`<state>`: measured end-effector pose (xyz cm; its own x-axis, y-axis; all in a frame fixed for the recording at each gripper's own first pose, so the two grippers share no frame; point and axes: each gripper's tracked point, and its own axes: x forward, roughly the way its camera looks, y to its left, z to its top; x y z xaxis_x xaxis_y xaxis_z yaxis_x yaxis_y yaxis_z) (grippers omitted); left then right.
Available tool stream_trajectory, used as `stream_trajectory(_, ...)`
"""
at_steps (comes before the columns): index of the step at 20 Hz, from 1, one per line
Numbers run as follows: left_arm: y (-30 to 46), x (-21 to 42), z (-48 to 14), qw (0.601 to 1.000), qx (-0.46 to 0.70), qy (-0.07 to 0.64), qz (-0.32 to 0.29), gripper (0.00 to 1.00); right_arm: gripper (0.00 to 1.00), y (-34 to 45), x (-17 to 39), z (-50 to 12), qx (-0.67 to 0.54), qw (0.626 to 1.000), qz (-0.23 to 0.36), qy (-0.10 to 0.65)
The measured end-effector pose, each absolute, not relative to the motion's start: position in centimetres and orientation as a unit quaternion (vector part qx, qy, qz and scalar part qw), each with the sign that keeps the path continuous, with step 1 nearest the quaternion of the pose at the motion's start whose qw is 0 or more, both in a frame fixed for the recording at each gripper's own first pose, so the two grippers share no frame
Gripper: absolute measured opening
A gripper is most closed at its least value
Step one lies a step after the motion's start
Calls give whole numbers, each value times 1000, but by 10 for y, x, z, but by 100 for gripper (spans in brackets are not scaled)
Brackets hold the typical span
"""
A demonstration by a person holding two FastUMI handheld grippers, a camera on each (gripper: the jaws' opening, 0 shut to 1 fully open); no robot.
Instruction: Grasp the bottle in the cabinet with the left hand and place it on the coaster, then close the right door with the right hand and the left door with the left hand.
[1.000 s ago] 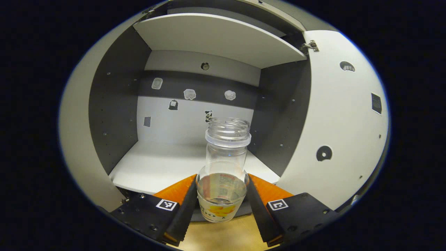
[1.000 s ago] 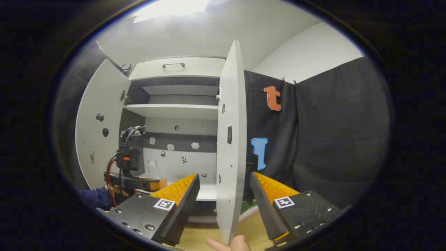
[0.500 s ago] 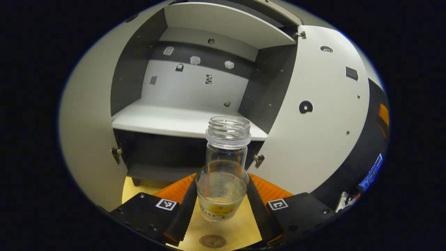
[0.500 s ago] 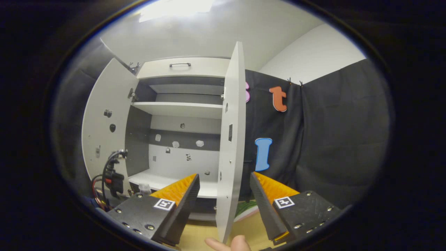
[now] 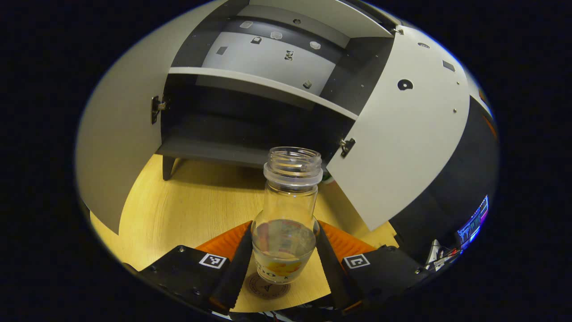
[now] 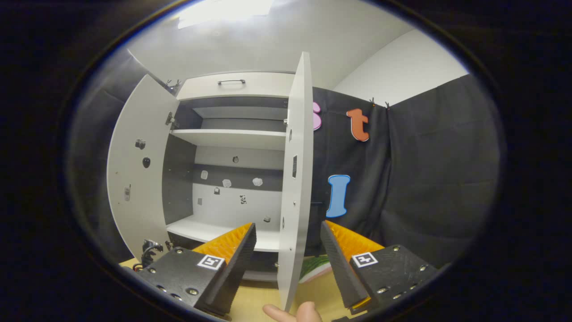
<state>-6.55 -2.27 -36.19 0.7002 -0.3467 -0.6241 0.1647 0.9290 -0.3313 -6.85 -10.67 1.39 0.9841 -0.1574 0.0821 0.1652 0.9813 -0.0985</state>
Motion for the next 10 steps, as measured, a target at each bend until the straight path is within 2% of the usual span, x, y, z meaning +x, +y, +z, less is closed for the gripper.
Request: stream_trajectory(10,-17,-95,-410,923,-107,353,-111,82,88,-107,-72,6,-53,995,-80,-23)
